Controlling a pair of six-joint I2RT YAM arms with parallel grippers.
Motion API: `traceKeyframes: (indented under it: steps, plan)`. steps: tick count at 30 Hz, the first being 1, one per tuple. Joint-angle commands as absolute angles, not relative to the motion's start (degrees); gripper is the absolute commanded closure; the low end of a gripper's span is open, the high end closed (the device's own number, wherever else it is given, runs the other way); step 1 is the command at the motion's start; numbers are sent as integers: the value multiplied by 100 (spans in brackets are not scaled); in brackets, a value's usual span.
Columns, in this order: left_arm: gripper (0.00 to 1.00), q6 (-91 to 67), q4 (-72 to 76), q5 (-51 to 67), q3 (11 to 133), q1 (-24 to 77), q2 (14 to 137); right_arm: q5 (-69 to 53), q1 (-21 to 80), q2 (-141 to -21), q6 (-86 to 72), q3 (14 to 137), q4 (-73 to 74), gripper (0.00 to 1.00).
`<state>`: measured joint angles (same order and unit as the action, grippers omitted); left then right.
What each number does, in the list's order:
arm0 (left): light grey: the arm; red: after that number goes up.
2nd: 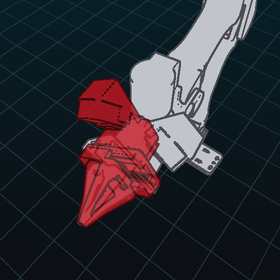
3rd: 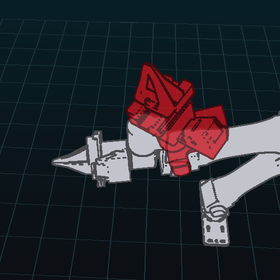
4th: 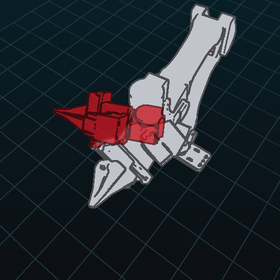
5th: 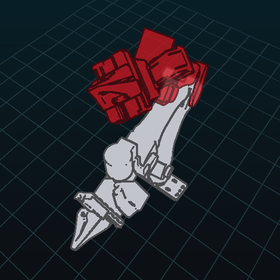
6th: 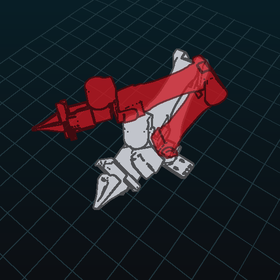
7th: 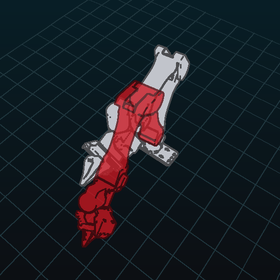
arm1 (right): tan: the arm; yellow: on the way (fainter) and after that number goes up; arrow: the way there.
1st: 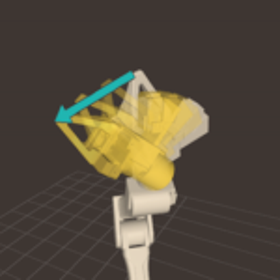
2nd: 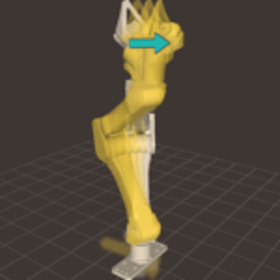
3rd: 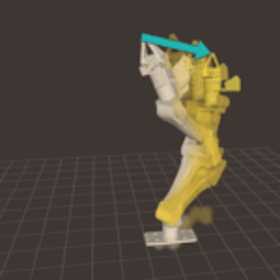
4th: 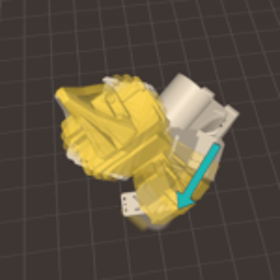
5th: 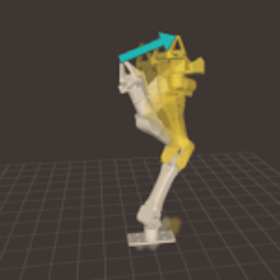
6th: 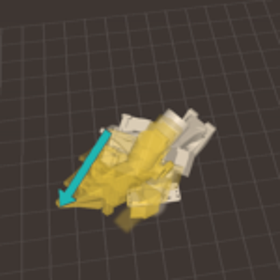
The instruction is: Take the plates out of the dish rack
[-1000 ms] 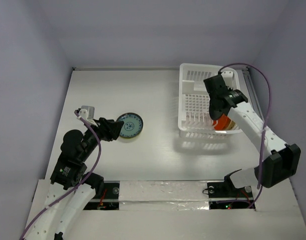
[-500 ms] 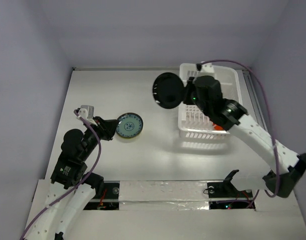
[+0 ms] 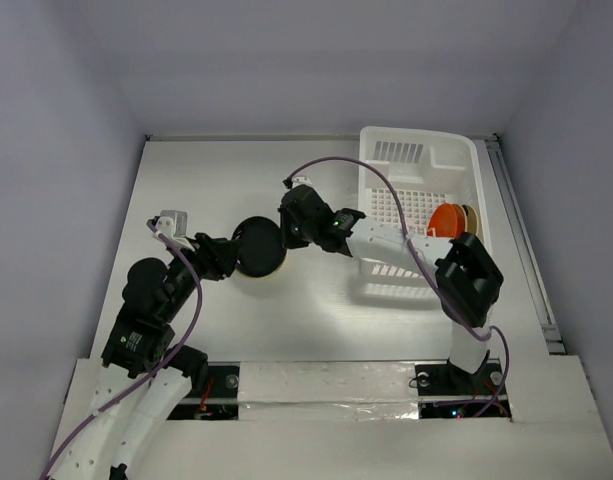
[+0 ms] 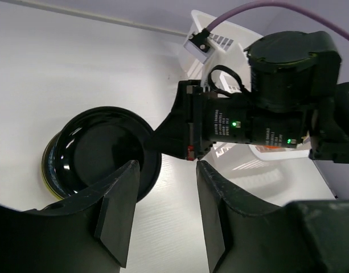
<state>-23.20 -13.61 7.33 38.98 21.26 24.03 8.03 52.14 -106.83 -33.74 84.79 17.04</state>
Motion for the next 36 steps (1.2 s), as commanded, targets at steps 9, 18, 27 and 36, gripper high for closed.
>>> traceKeyframes:
  steps: [9,18,27,36]
  plan:
    - [57,-2320,-1178,817,3955,2101,2355,950,5115,-11188,-4017,8771,870,96]
    - [56,-2320,-1169,826,3946,2101,2320,870,5115,-11163,-3964,8701,1317,71]
    - [56,-2320,-1151,844,3946,2101,2294,2335,5115,-10065,-3560,8465,2318,41]
    - [56,-2312,-1125,888,3938,2101,2162,4227,3809,-7835,-3525,7393,3987,100]
